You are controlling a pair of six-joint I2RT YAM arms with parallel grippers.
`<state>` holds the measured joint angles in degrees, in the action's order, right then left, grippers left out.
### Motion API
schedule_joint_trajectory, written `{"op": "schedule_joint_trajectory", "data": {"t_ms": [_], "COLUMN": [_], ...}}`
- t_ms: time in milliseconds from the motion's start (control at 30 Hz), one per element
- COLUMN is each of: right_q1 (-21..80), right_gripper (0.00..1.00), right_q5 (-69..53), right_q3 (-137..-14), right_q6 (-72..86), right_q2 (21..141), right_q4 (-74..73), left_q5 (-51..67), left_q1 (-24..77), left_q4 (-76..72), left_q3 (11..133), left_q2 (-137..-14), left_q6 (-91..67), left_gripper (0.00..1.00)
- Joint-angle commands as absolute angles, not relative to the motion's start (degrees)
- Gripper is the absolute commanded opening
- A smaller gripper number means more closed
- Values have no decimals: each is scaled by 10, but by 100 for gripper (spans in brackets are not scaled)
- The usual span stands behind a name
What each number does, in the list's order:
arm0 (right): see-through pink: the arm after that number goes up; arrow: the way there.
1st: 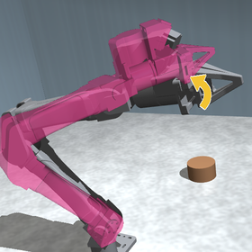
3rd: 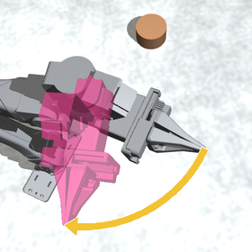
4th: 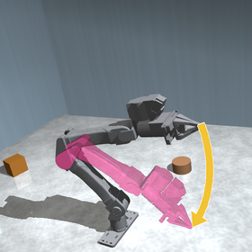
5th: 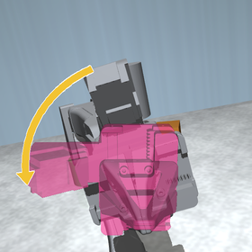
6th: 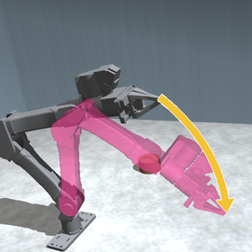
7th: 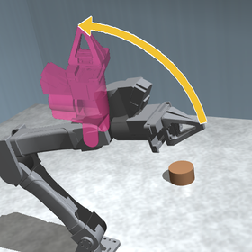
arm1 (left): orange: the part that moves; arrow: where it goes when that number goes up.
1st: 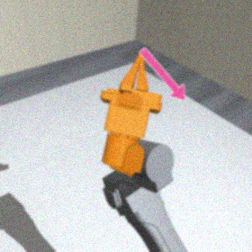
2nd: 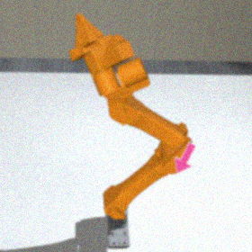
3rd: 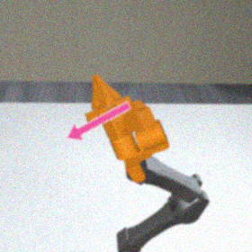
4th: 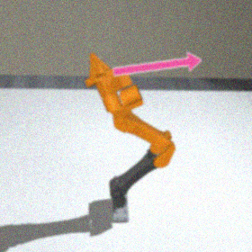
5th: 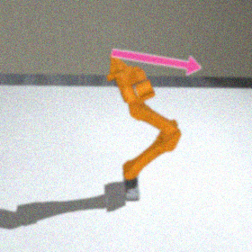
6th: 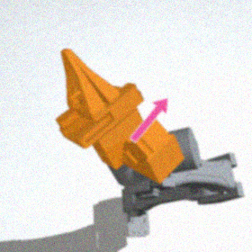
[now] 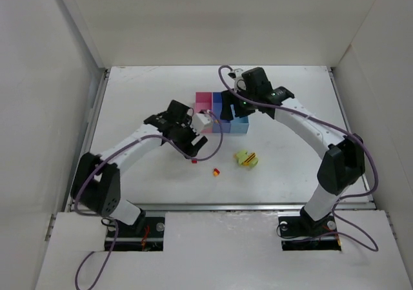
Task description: Sort the legos into containers by color
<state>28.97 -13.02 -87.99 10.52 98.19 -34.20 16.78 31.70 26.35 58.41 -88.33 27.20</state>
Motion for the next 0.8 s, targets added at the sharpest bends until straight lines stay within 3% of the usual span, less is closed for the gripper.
{"op": "schedule_joint_trajectory", "data": {"t_ms": [0,167,267,333,433,533,767], "right_q1": [336,385,438,475,496,512,551], "right_gripper": [75,77,79,81,82,83,83], "right_q5": [-111,-117,-79,-70,-83,-83,-55], "right_q3": [-878,-878,-891,-891,-872,-901,-976], "right_q6": [74,88,96,89,72,37,-35], "right_q2": [948,968,982,1005,1046,1106,1222], "right_q4": [-345,-345,-340,-334,-306,-301,-332], "left_q5": [210,285,237,145,-8,-71,-41], "left_q1": [276,141,97,75,39,4,-17], "left_q4": [311,361,338,289,250,243,243], "left_q3": [630,629,601,579,544,531,517], "left_q2": [-786,-654,-577,-538,-465,-412,-383], "left_q6": [265,272,191,127,11,-26,-26], "left_gripper": [79,79,79,81,91,95,95]}}
